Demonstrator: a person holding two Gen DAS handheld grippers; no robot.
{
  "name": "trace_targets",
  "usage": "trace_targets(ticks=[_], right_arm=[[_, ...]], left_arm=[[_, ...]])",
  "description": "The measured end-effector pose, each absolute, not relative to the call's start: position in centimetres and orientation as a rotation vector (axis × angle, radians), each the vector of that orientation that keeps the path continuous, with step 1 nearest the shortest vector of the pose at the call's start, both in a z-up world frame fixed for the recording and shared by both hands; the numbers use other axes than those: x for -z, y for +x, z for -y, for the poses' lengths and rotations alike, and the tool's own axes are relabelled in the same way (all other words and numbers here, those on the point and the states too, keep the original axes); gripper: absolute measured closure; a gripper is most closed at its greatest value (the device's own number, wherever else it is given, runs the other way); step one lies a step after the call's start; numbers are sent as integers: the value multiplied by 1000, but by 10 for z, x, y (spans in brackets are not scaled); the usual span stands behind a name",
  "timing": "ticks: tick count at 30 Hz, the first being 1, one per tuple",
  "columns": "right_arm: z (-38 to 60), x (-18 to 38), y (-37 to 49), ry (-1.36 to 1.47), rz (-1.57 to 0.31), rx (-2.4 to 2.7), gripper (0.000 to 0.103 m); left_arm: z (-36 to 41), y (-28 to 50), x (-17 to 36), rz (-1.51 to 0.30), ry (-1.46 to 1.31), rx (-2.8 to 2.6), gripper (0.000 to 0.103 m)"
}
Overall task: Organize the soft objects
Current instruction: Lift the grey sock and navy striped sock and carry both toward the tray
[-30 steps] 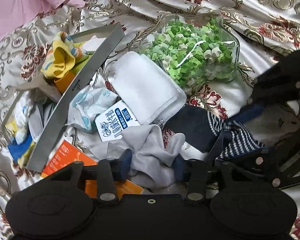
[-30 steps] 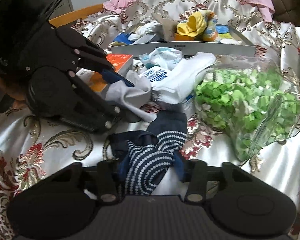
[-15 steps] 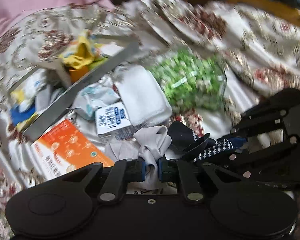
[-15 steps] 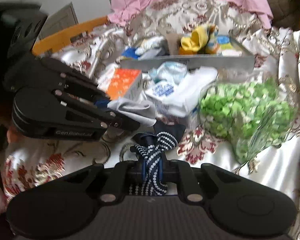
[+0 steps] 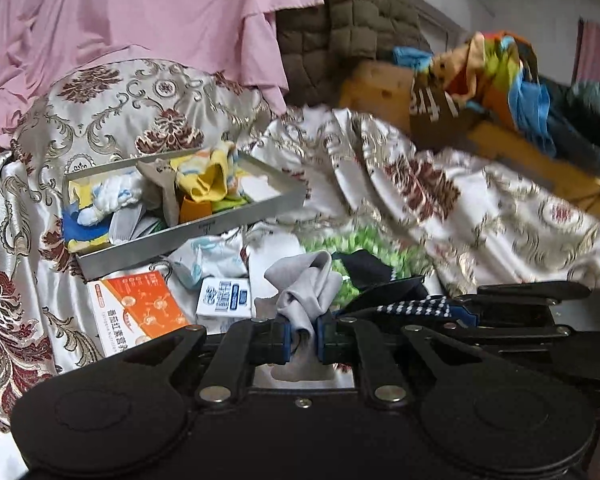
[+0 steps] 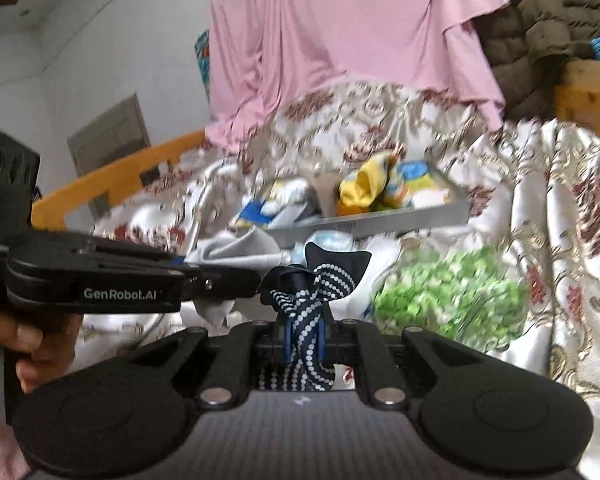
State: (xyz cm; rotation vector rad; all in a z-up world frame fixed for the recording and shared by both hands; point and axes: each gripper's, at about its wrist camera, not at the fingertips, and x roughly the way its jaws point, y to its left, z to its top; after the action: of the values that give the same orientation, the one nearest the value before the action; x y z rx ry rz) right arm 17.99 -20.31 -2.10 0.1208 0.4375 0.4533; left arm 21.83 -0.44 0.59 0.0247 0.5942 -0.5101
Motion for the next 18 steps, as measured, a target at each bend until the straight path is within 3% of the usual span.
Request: trace_targets(ticks=[9, 18], right_arm=[[200, -11, 199, 95, -373, -434, 90], [168, -48, 286, 71, -349, -427, 89]], left_arm=[[-12, 248, -22, -515, -100, 494, 91], [-57, 320, -32, -416, -188, 390, 90]])
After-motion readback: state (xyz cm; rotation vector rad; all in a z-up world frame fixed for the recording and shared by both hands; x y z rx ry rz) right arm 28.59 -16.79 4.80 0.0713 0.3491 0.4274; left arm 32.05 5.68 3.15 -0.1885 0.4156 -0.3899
